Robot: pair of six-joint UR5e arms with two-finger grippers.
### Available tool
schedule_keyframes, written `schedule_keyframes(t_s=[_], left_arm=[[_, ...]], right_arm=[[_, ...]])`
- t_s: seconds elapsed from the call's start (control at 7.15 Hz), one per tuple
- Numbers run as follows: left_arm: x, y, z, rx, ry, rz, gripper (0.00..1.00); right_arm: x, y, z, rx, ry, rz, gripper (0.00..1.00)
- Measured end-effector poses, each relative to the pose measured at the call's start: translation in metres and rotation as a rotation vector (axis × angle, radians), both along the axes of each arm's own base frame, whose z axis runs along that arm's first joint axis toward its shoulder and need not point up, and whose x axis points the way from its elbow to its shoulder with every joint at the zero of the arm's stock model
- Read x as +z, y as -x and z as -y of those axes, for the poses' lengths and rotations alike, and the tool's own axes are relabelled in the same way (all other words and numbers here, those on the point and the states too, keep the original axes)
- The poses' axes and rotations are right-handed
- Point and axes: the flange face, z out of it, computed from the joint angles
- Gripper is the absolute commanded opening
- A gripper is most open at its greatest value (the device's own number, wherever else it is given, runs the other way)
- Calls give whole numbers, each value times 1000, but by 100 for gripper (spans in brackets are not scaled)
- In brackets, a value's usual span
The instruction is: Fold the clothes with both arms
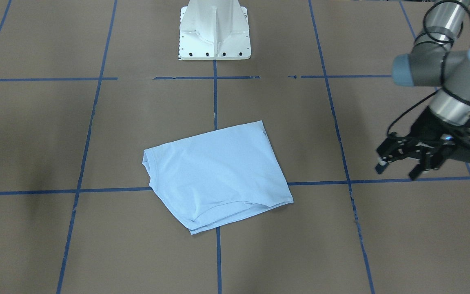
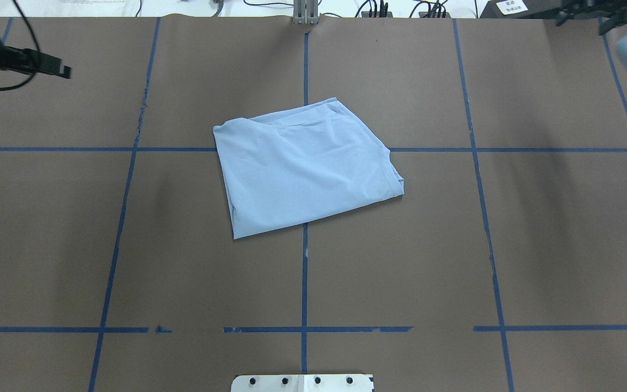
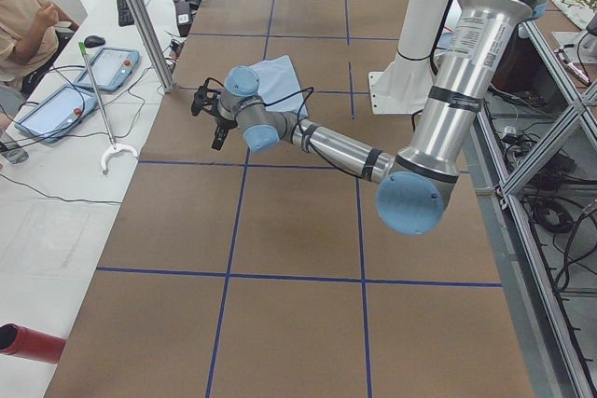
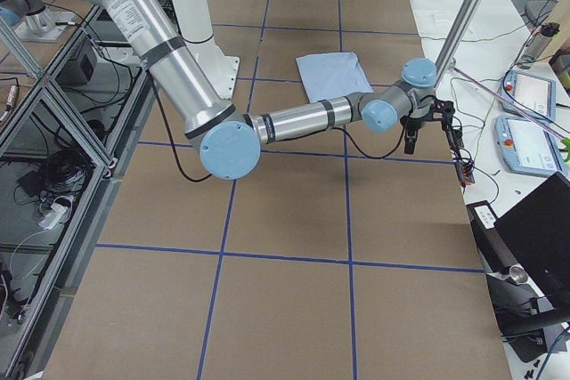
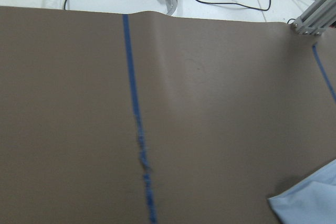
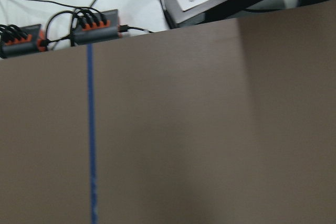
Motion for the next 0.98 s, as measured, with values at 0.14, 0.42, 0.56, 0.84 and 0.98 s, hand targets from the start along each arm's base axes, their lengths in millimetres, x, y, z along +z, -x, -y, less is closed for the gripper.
schedule_keyframes(t_s=[0.14, 0.42, 0.56, 0.84, 0.98], left_arm=[[28, 56, 3, 48, -27, 109, 100], [69, 133, 0, 131, 29, 241, 100], [87, 148, -9, 162, 80, 239, 100], [121, 152, -35, 201, 144, 189, 100], [129, 150, -42, 215, 160, 158, 100]], right_arm=[[30, -48, -22, -53, 6, -35, 100], [72, -95, -87, -101, 61, -61, 100], [88, -101, -109, -129, 71, -67, 100], [108, -103, -128, -189, 69, -76, 100], [112, -103, -132, -198, 71, -79, 100]])
